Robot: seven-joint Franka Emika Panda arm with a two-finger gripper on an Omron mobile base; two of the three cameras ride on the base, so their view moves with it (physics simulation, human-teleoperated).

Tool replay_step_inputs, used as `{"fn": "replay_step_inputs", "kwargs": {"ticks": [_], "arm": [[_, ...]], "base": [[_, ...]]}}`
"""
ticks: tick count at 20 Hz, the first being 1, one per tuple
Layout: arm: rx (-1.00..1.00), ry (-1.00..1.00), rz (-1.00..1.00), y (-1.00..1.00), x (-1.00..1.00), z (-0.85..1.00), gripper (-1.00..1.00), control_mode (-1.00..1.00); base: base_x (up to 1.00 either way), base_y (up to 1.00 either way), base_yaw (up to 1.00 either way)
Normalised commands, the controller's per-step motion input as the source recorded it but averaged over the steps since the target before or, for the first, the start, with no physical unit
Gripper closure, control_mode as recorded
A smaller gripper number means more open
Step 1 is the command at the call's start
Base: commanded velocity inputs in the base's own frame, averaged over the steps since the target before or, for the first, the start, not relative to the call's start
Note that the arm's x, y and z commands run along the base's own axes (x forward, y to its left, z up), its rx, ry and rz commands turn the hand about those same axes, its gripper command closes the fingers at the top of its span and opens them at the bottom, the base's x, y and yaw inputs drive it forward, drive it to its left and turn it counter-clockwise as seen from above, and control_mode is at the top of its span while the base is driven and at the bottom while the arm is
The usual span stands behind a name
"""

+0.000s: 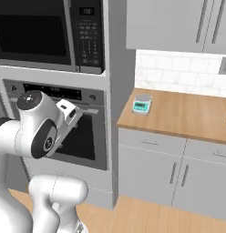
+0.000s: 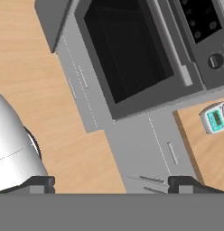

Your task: Take the meat container that has the steak and place it on the second highest rack of the freezer. Then take the vegetable container that has the avocado and corn and place it on the highest rack of the freezer.

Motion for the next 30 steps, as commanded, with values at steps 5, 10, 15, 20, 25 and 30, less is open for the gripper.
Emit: {"fn": "replay_step_inputs", "kwargs": {"ticks": [5, 10, 15, 20, 25, 30], "arm": [[0.00, 0.00, 0.00, 0.00, 0.00, 0.00, -1.00, 1.00], [0.00, 0.00, 0.00, 0.00, 0.00, 0.00, -1.00, 1.00], [0.00, 0.00, 0.00, 0.00, 0.00, 0.00, -1.00, 1.00], [0.00, 0.00, 0.00, 0.00, 0.00, 0.00, -1.00, 1.00], [0.00, 0.00, 0.00, 0.00, 0.00, 0.00, -1.00, 1.00], [0.00, 0.00, 0.00, 0.00, 0.00, 0.00, -1.00, 1.00]], "base": [[0.36, -1.00, -0.11], [0.47, -1.00, -0.11], [0.60, -1.00, -0.08], [0.52, -0.64, -0.05], [0.41, 0.02, 0.00], [0.54, 0.13, 0.00]]}}
